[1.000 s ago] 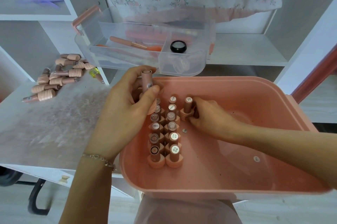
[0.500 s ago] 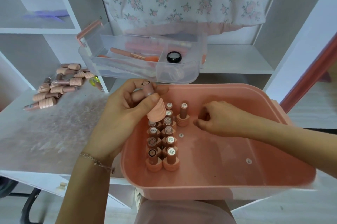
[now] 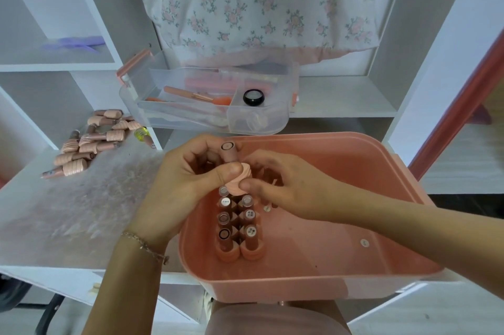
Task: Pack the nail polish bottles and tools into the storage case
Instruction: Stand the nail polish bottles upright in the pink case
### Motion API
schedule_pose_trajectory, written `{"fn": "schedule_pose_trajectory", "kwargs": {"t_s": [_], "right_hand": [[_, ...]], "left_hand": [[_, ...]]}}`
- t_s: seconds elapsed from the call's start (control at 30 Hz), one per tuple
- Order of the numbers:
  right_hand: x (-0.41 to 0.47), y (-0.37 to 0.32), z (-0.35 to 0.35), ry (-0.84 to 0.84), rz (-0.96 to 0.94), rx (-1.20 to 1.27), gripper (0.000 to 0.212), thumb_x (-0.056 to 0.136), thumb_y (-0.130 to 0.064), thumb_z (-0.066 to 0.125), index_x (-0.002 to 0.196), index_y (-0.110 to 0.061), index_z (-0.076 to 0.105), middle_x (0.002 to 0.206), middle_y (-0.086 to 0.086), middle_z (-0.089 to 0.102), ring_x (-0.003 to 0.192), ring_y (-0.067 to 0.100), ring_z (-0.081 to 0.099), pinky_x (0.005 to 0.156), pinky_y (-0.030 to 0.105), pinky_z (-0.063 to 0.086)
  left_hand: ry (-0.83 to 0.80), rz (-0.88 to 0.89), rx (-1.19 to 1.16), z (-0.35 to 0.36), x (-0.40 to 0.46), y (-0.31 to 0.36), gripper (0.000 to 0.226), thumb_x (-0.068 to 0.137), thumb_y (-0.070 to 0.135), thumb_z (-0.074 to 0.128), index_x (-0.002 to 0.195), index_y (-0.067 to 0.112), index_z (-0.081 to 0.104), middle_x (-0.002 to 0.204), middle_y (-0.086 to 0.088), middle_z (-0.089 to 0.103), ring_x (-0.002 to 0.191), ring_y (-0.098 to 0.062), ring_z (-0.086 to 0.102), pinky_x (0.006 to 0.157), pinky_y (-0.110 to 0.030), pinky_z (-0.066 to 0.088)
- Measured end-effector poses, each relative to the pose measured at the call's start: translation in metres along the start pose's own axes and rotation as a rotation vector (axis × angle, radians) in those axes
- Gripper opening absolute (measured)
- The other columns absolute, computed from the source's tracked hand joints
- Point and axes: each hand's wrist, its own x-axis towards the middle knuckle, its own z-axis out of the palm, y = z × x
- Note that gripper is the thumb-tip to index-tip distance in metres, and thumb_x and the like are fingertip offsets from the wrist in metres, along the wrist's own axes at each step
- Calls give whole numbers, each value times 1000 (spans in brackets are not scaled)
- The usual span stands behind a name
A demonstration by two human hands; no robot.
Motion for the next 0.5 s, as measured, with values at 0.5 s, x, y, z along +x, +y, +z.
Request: {"fn": "schedule_pose_trajectory", "kwargs": {"t_s": [0.5], "right_hand": [[-22,30,-24,-5,139,-343,15,85,-24,58,93,-12,58,83,-5,55,71,8,48,64,18,37]], "left_hand": [[394,-180,283,-14,-5,-17,23,89,22,58,110,29,60,112,12,62,105,-4,56,92,-24,45]]}}
